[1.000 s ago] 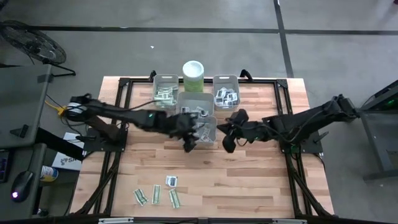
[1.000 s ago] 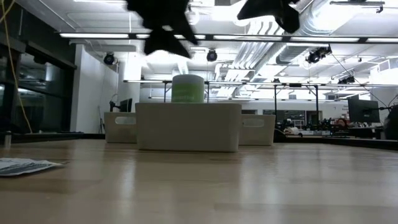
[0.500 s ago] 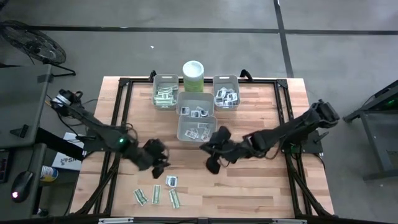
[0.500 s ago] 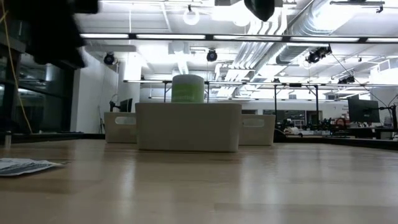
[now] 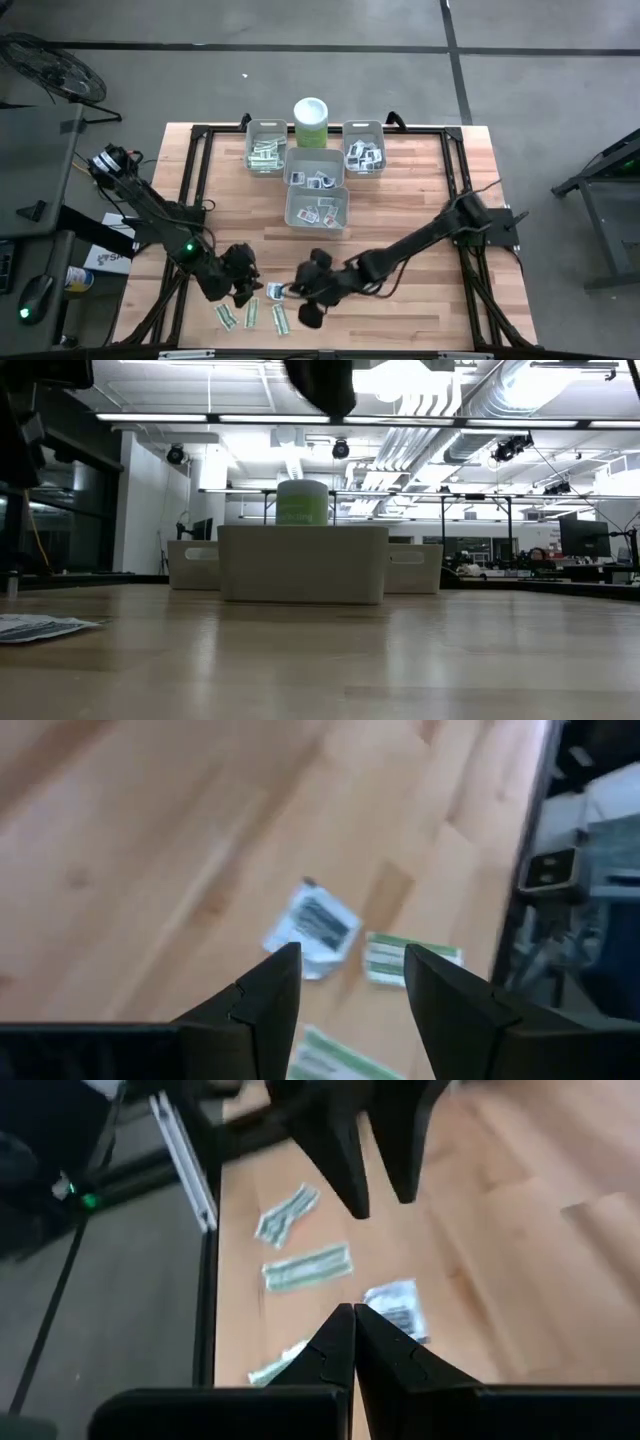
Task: Pick & Place First Aid Supplies
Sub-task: Put the right bandage pack into the left bin
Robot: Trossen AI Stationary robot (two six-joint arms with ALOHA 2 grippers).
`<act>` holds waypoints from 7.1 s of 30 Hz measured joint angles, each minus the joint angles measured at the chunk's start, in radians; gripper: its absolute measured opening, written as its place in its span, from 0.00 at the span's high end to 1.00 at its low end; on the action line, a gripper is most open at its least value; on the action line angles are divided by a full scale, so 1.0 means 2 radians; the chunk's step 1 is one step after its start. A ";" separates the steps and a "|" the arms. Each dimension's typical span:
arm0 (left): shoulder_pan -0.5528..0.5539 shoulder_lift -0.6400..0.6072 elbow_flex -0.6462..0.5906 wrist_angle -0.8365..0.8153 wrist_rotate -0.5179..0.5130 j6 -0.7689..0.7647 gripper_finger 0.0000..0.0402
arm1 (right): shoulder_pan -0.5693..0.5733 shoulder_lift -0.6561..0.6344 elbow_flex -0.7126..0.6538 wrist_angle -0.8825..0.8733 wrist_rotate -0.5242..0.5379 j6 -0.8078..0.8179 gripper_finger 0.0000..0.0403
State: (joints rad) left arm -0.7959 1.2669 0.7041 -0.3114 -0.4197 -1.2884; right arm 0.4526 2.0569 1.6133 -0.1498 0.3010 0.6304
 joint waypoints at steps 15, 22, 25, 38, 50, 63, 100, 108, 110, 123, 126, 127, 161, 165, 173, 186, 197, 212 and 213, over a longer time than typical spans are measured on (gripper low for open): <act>0.002 0.120 0.000 0.144 0.019 -0.056 0.56 | 0.036 0.135 0.072 0.066 -0.034 0.042 1.00; 0.002 0.141 0.000 0.158 0.031 -0.097 0.56 | 0.050 0.135 0.070 0.085 -0.049 0.003 1.00; 0.002 0.142 0.001 0.165 0.035 -0.105 0.56 | 0.051 0.140 0.070 0.091 -0.055 -0.012 1.00; 0.002 0.144 0.000 0.174 0.044 -0.117 0.56 | 0.049 0.180 0.070 0.141 -0.050 -0.033 1.00; 0.002 0.144 0.000 0.183 0.048 -0.131 0.56 | 0.033 0.180 0.070 0.137 -0.089 -0.108 1.00; 0.002 0.144 0.000 0.183 0.048 -0.131 0.56 | 0.033 0.203 0.070 0.135 -0.102 -0.093 1.00; 0.014 0.202 0.001 0.257 0.113 -0.246 0.56 | 0.033 0.201 0.070 0.077 -0.100 -0.048 1.00; 0.017 0.237 0.001 0.325 0.139 -0.246 0.56 | 0.033 0.202 0.070 0.077 -0.100 -0.044 1.00; 0.016 0.246 0.001 0.340 0.142 -0.247 0.56 | 0.033 0.202 0.070 0.077 -0.099 -0.044 1.00; 0.015 0.249 0.001 0.327 0.136 -0.233 0.88 | 0.034 0.202 0.070 0.075 -0.101 -0.032 1.00; 0.015 0.249 0.002 0.326 0.135 -0.224 0.98 | 0.034 0.202 0.070 0.075 -0.101 -0.031 1.00; 0.015 0.249 0.002 0.326 0.135 -0.221 0.98 | 0.034 0.202 0.070 0.075 -0.101 -0.031 1.00; 0.022 -0.095 0.005 -0.030 -0.231 -0.065 1.00 | 0.025 -0.011 0.069 -0.141 -0.006 -0.003 1.00; 0.051 -0.173 0.005 -0.115 -0.254 -0.063 1.00 | 0.021 -0.011 0.069 -0.140 0.008 -0.001 1.00; 0.191 -0.265 0.005 -0.197 -0.210 0.034 1.00 | 0.000 -0.011 0.069 -0.136 0.042 0.017 1.00; 0.463 -0.243 0.005 -0.177 -0.104 0.220 1.00 | -0.047 -0.011 0.070 -0.136 0.067 0.023 1.00; 0.664 -0.131 0.005 -0.061 0.057 0.334 1.00 | -0.060 -0.011 0.070 -0.187 0.089 0.089 1.00; 0.816 0.012 0.005 0.039 0.260 0.372 1.00 | -0.060 -0.011 0.070 -0.223 0.089 0.115 1.00; 0.820 0.015 0.005 0.041 0.269 0.371 1.00 | -0.060 -0.011 0.070 -0.224 0.089 0.115 1.00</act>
State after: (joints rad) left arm 0.8448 1.2969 0.7147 -0.2297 0.1180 -0.5467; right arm 0.3332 2.0346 1.7531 -0.5978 0.4788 0.8600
